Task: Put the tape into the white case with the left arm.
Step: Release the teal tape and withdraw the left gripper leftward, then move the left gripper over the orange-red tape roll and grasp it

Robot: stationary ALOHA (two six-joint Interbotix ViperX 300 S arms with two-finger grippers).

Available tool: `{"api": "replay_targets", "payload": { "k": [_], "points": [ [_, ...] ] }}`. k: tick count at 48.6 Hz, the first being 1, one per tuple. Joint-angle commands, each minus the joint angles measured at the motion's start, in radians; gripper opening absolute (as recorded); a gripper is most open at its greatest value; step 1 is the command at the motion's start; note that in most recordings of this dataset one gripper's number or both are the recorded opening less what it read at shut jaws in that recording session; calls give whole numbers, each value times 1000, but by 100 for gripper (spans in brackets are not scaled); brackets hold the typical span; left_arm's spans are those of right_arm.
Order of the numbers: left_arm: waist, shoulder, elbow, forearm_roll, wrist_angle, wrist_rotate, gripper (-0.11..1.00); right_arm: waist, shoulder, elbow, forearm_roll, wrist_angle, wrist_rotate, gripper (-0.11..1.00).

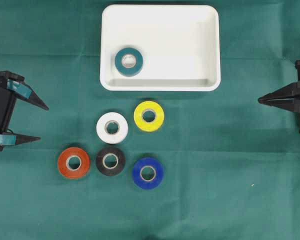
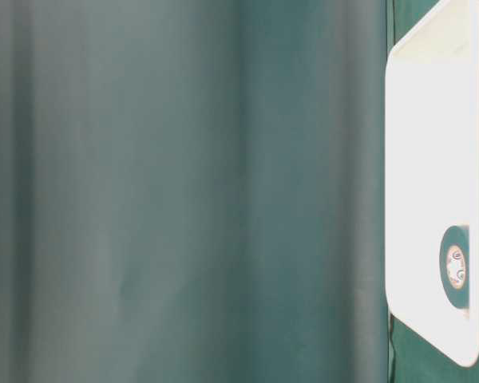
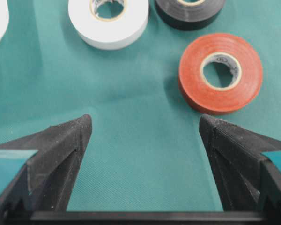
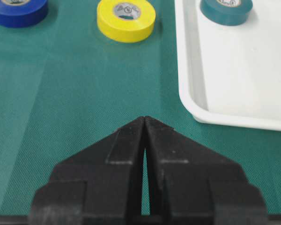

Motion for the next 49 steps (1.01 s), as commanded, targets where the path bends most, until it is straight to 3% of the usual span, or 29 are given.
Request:
{"api": "replay_targets", "payload": {
  "k": [1,11,25,49],
  "points": [
    [-5,3,-11,-2,-2,-8,96,-2,9,-11,0,-11,0,-9],
    [-12,38,-11,-2,-40,-9,96,0,9,-11,0,-11,0,-9],
    [-71,190,-20,-2,-169,-11,96,-2,9,-9,0,-11,0,-9],
    [-72,431,-74,0,-304,-9,96,-2,11,-11,0,-11,0,-9]
  ]
}}
